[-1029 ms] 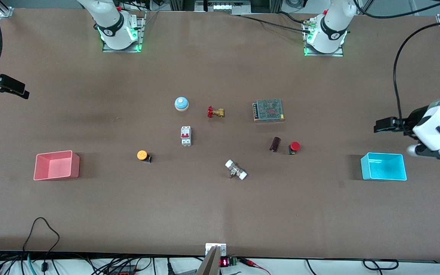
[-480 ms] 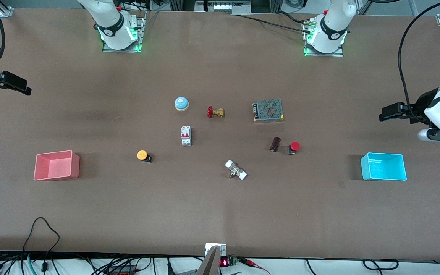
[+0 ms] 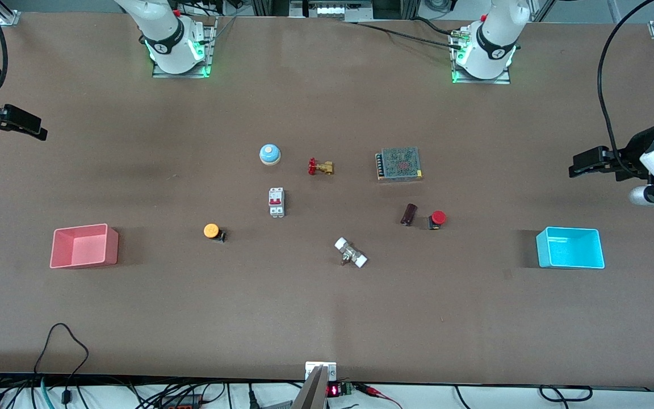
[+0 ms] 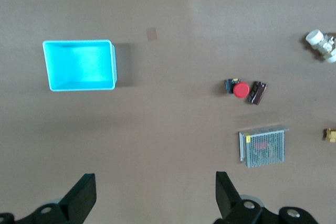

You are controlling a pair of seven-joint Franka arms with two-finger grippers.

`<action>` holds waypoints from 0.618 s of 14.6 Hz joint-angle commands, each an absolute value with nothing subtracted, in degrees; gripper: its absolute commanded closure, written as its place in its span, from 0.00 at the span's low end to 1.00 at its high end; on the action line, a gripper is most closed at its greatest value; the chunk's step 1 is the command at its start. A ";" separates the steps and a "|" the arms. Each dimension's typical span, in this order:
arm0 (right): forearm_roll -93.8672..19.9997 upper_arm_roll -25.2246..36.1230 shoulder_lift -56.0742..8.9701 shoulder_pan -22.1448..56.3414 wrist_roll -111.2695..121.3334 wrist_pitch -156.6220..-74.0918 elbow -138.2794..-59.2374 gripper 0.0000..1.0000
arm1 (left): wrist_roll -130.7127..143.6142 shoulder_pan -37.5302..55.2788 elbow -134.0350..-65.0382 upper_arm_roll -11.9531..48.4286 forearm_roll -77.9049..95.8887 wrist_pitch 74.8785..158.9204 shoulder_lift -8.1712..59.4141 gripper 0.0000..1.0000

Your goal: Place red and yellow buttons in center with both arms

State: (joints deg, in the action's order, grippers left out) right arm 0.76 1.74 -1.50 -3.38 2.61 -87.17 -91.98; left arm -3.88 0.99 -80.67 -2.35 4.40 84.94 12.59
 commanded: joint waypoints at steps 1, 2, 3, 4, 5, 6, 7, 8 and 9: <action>0.97 0.97 0.35 -4.39 2.64 -86.57 -93.43 0.00 | -5.10 0.88 -79.63 -2.11 4.31 82.09 11.96 0.00; 0.97 1.05 0.35 -4.39 2.72 -86.57 -93.43 0.00 | -5.10 0.79 -79.89 -2.11 4.22 81.74 10.91 0.00; 0.97 1.05 0.35 -4.31 2.55 -86.57 -93.34 0.00 | -4.49 0.79 -79.98 -2.20 4.22 81.22 10.55 0.00; 0.97 1.05 0.35 -4.31 2.55 -86.49 -93.43 0.00 | -4.31 0.53 -80.33 -2.20 4.22 80.78 9.94 0.00; 0.88 1.05 0.35 -4.31 2.55 -86.40 -93.43 0.00 | -4.31 0.18 -80.85 -2.28 4.22 80.68 8.89 0.00; 0.88 1.05 0.35 -4.31 2.55 -86.40 -93.34 0.00 | -4.39 -0.26 -81.64 -2.37 4.22 80.68 7.92 0.00; 0.79 1.05 0.35 -4.39 2.55 -86.40 -93.34 0.00 | -4.39 -0.87 -82.00 -2.29 4.22 80.68 7.13 0.00; 0.79 1.05 0.35 -4.39 2.55 -86.40 -93.34 0.00 | -4.39 -1.14 -82.44 -2.29 4.22 80.60 6.42 0.00; 0.70 1.05 0.35 -4.39 2.46 -86.40 -93.25 0.00 | -4.48 -1.14 -83.22 -2.29 4.13 80.68 5.55 0.00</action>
State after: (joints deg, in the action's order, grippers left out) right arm 0.75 1.74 -1.39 -3.56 2.58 -86.73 -91.98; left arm -3.86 -0.51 -80.64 -2.46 4.39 80.87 8.50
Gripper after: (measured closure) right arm 0.000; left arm 0.000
